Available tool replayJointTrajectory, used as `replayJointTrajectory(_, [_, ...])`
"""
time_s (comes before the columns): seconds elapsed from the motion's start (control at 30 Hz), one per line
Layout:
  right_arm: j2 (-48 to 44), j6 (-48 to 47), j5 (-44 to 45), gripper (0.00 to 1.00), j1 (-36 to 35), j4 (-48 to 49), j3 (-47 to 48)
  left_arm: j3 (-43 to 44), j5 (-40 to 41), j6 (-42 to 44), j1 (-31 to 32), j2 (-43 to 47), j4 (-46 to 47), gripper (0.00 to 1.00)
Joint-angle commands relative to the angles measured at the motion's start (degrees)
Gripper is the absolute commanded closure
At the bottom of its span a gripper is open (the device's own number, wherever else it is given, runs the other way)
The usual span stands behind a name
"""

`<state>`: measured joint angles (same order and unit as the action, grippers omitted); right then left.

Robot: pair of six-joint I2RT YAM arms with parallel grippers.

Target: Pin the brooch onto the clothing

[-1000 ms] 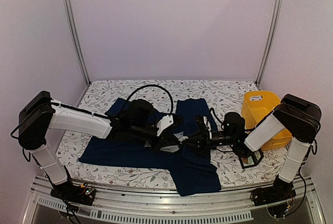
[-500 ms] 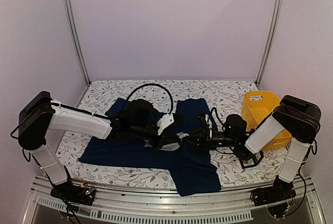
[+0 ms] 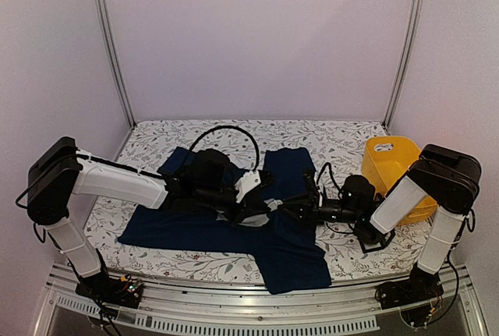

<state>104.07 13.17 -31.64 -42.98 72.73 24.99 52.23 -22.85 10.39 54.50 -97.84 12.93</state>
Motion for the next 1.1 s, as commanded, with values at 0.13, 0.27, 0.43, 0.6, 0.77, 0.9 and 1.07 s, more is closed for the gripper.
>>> replayJointTrajectory(0.13, [-0.53, -4.77, -4.50, 0.63, 0.62, 4.25, -2.51, -0.63, -1.83, -0.70, 0.96, 1.71, 0.00, 1.00])
replayJointTrajectory(0.27, [-0.27, -11.93, -7.86, 0.49, 0.62, 3.44, -2.39, -0.58, -2.45, -0.76, 0.98, 2.08, 0.21, 1.00])
replayJointTrajectory(0.43, [0.82, -13.59, -7.11, 0.50, 0.62, 1.77, 1.10, -1.07, -2.61, -0.70, 1.01, 2.68, 0.94, 1.00])
replayJointTrajectory(0.6, [2.82, -11.35, -5.15, 0.59, 0.62, 2.94, 2.63, -0.64, -2.87, -0.53, 0.98, 1.98, 0.78, 1.00])
replayJointTrajectory(0.77, [3.41, -11.66, -5.51, 0.60, 0.20, 3.19, 2.85, -0.48, -2.80, -0.36, 0.96, 2.06, 0.61, 1.00])
replayJointTrajectory(0.9, [3.37, -12.48, -4.80, 0.61, -0.08, 3.16, 2.17, -0.47, -2.77, -0.38, 0.96, 2.12, 0.59, 1.00])
replayJointTrajectory(1.07, [3.22, -8.65, -3.18, 0.67, -0.08, 3.12, 3.37, -0.34, -2.75, -0.46, 1.05, 1.95, 0.61, 1.00])
